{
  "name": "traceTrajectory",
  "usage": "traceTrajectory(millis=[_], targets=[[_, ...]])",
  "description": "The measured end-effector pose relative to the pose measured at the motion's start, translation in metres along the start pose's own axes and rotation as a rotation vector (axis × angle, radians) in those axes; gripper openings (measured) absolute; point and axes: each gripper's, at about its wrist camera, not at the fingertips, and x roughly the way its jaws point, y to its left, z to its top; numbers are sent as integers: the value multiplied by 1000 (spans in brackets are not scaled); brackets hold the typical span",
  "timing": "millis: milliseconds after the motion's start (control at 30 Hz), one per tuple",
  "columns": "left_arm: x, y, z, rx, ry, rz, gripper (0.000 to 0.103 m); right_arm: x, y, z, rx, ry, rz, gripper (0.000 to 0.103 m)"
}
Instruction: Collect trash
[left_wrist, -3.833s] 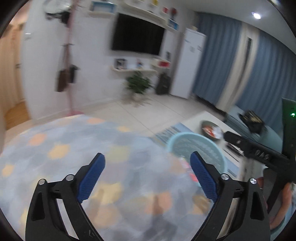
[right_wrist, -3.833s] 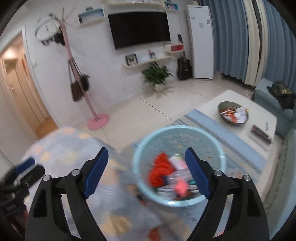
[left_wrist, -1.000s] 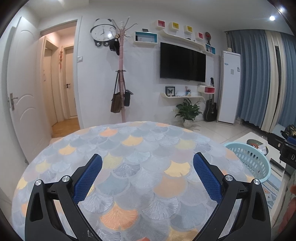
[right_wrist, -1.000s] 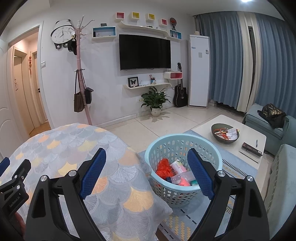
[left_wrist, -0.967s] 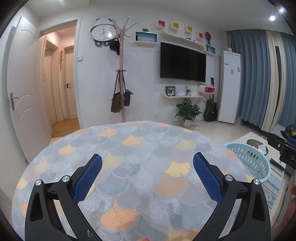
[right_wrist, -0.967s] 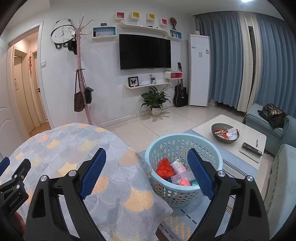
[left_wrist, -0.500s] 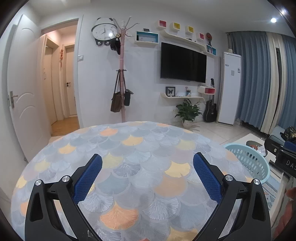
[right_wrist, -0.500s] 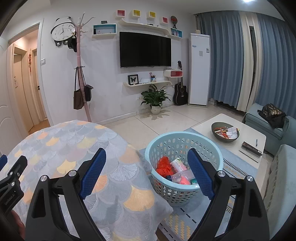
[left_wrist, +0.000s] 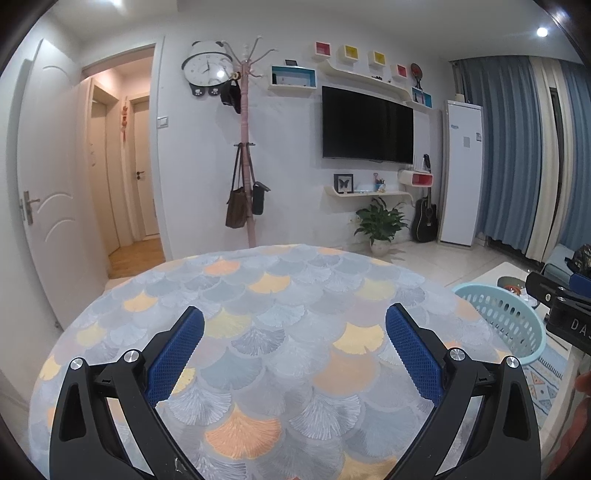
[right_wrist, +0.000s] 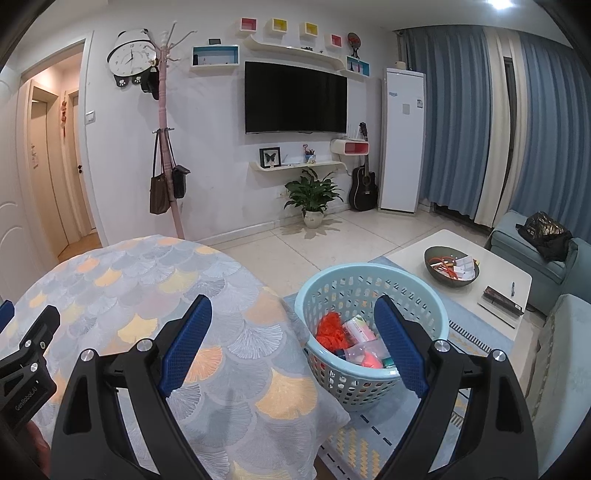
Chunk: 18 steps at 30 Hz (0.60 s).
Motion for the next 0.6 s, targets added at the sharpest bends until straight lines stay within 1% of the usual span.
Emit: traceTrajectory(millis=[200,333,600], targets=[[-2,-1,2,5,-9,8,96,-6,-1,1,0,-11,0,85],[0,-3,2,15,11,11,96,-7,-1,2,-2,-12,8,85],[-1,0,3,5,7,32,96,-9,-1,2,-8,-17,9,85]])
